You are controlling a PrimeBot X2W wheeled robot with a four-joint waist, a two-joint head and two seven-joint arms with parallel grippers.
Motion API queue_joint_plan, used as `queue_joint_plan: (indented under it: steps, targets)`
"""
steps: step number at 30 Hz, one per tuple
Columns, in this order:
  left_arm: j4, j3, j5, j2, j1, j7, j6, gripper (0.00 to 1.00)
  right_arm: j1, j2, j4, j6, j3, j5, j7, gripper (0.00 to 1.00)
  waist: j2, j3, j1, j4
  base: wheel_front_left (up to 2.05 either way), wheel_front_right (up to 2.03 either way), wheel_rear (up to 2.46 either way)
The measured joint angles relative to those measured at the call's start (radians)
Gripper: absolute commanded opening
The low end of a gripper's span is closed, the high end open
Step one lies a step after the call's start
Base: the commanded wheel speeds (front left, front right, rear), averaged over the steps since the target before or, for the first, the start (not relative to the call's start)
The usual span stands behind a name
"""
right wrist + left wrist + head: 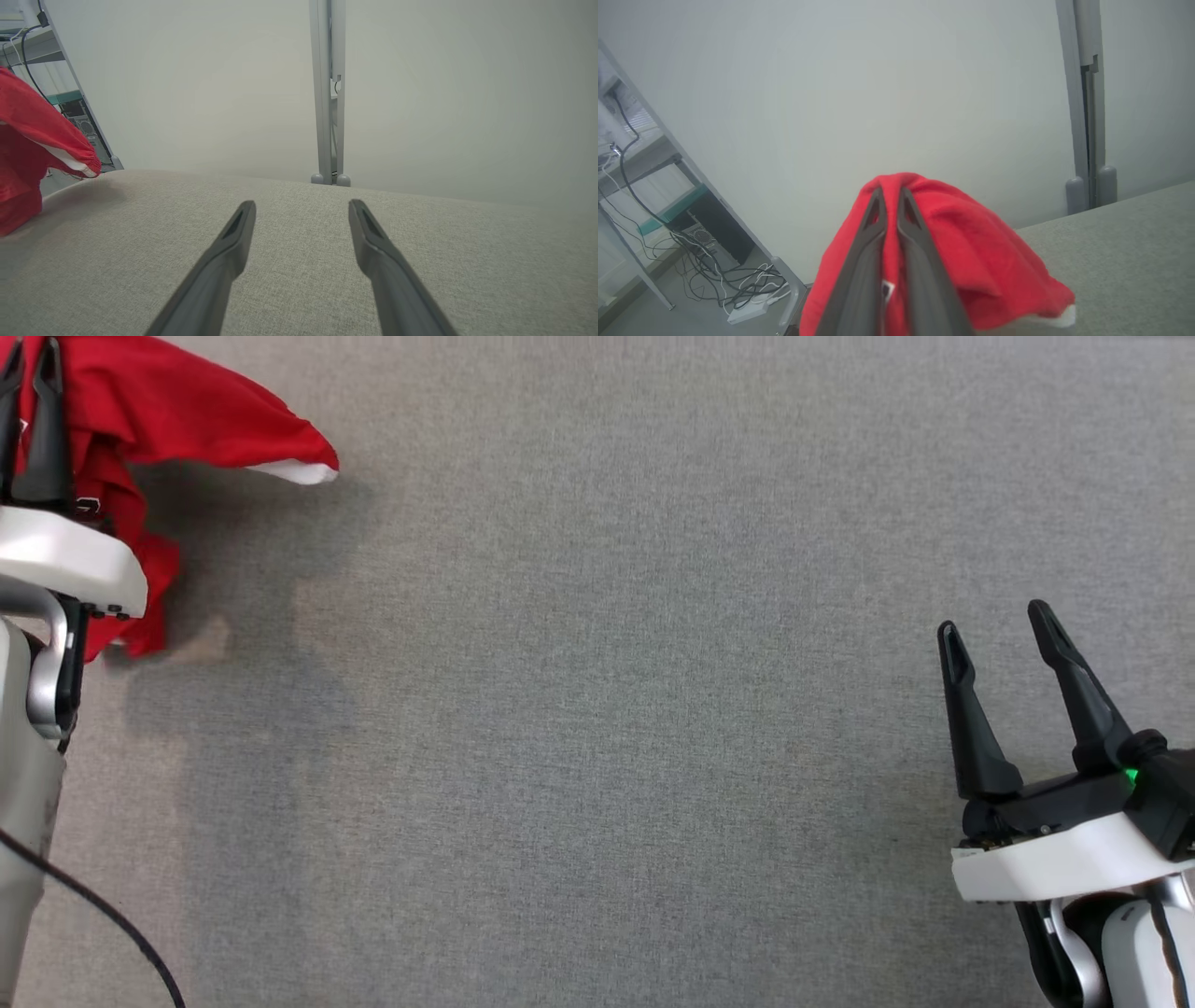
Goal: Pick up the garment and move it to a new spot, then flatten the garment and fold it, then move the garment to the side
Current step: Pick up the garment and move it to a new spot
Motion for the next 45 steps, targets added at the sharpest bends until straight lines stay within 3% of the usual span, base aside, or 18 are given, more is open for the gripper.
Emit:
queue_joint_plan:
  steps: [1, 10, 19, 28, 45]
  targets:
    - [0.000, 0.000, 0.000, 0.000, 0.000, 0.000, 0.000, 0.00, 0.000, 0.000, 0.000, 0.000, 0.000, 0.000, 0.000, 1.00, 0.0000, 0.000, 0.0000, 0.000, 0.00, 0.00, 0.00]
    - [-0.462, 0.108, 0.099, -0.036, 0.314, 0.000, 0.070, 0.00, 0.039, 0.024, 0.029, 0.000, -0.020, 0.017, -0.018, 1.00, 0.0000, -0.090, 0.0000, -0.029, 0.00, 0.00, 0.00]
    - [-0.688, 0.095, 0.128, -0.109, 0.527, 0.000, 0.069, 0.00, 0.074, 0.033, 0.050, 0.000, -0.021, 0.029, -0.025, 1.00, 0.0001, -0.141, 0.0000, -0.077, 0.00, 0.00, 0.00]
    - [-0.651, 0.008, 0.123, -0.195, 0.570, 0.000, 0.008, 0.00, 0.071, 0.039, 0.080, 0.000, 0.003, 0.052, -0.043, 1.00, 0.0000, -0.157, 0.0000, -0.174, 0.00, 0.00, 0.00]
    - [-0.457, -0.120, 0.143, -0.291, 0.475, 0.000, -0.081, 0.00, 0.071, 0.040, 0.142, 0.000, 0.036, 0.116, -0.095, 1.00, 0.0000, -0.124, 0.0000, -0.447, 0.00, 0.00, 0.00]
